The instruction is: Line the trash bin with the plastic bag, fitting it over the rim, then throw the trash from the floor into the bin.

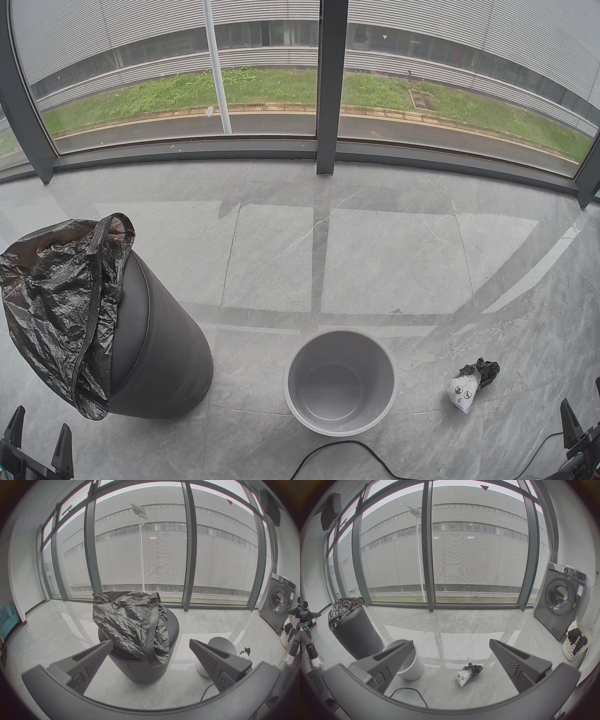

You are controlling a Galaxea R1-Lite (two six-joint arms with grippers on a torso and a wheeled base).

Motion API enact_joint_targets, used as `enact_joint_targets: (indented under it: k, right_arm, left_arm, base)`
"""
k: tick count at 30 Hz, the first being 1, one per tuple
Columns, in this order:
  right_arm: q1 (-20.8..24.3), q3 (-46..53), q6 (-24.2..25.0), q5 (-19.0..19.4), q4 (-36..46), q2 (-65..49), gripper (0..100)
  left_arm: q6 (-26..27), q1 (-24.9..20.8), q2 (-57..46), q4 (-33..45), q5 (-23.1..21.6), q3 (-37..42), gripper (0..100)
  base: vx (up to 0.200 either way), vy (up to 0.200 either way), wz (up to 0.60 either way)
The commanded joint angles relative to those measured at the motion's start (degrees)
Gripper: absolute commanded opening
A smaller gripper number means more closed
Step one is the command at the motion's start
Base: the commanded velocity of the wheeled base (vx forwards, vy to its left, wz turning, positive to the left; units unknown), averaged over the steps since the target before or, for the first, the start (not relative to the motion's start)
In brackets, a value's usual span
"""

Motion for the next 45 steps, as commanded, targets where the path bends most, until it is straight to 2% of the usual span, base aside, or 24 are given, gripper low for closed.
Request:
enact_joint_targets:
  k: [1, 17, 34, 35, 36, 38, 42, 45]
  right_arm:
    - [0.0, 1.0, 0.1, -0.1, 0.0, -0.8, 100]
    - [0.0, 1.0, -0.2, -0.2, 0.0, -0.8, 100]
    - [0.0, 1.0, -0.1, -0.3, 0.0, -0.8, 100]
    - [0.0, 1.0, -0.1, -0.3, 0.0, -0.8, 100]
    - [0.0, 1.0, -0.1, -0.3, 0.0, -0.8, 100]
    - [0.0, 1.0, 0.0, -0.3, 0.0, -0.8, 100]
    - [0.0, 1.0, 0.1, -0.3, 0.0, -0.8, 100]
    - [0.0, 1.0, 0.1, -0.3, 0.0, -0.8, 100]
  left_arm:
    - [0.1, 0.0, -0.9, 0.2, 0.0, 1.0, 100]
    - [0.3, 0.0, -0.9, 0.2, -0.2, 1.0, 100]
    - [1.0, -0.2, -0.3, 0.9, -0.7, 0.8, 100]
    - [1.1, -0.4, 0.1, 0.9, -1.2, 0.8, 100]
    - [1.2, -0.8, 2.1, 0.9, -3.8, 0.7, 100]
    - [1.2, -1.5, 3.3, 0.1, -4.5, 1.0, 100]
    - [-1.3, -2.1, 3.3, -0.1, -3.1, 1.0, 100]
    - [-0.4, -2.2, 4.1, 0.5, -3.0, 0.8, 100]
  base:
    - [0.0, 0.2, 0.0]
    - [0.0, 0.2, 0.0]
    - [0.0, 0.0, 0.0]
    - [0.0, 0.0, 0.0]
    - [0.0, 0.0, 0.0]
    - [0.0, 0.0, 0.0]
    - [0.0, 0.0, 0.0]
    - [0.0, 0.0, 0.0]
